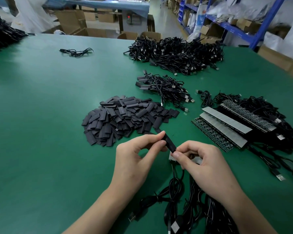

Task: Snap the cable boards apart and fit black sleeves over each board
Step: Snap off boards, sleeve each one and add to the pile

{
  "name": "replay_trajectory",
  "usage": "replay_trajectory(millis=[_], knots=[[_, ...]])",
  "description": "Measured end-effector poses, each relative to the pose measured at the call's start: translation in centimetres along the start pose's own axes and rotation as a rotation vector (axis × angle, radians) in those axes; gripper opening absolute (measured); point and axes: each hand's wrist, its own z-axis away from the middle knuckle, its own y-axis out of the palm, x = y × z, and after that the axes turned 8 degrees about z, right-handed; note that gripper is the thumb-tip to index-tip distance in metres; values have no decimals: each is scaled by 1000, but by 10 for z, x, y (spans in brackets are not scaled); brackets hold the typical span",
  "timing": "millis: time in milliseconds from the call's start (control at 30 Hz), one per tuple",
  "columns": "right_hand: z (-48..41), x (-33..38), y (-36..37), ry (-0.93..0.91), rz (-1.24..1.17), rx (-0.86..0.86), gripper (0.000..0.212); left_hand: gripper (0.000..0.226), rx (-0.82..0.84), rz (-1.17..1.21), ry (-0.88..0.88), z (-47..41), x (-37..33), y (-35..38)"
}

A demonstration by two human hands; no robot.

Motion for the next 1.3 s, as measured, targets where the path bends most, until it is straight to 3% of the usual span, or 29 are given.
replay_trajectory(millis=[200, 367, 467, 633, 767, 967, 1133, 1300], knots=[[-2, -2, 1, 7, -23, 4, 12, 19, -1, -15, 16, 0, 1, 0], [-4, -3, -6, -12, -72, 53, 8, 15, -51, 330, -254, -3, 5, -1], [-4, -2, -9, -13, 12, 85, 9, 13, -94, 422, -327, -8, 6, -5], [-19, 10, -22, -42, 133, -3, 17, 4, -113, 502, -378, -10, 6, -12], [-73, 24, -44, -103, 306, -115, 15, 23, -120, 464, -392, -12, 8, -15], [-209, 46, -44, -146, 591, -176, 15, 32, -103, 463, -418, -13, 11, -16], [-266, 71, -32, -145, 622, -77, 46, 26, -84, 488, -413, -14, 17, -16], [-205, 60, -12, -260, 591, 58, 22, 14, -93, 491, -435, -15, 18, -17]])
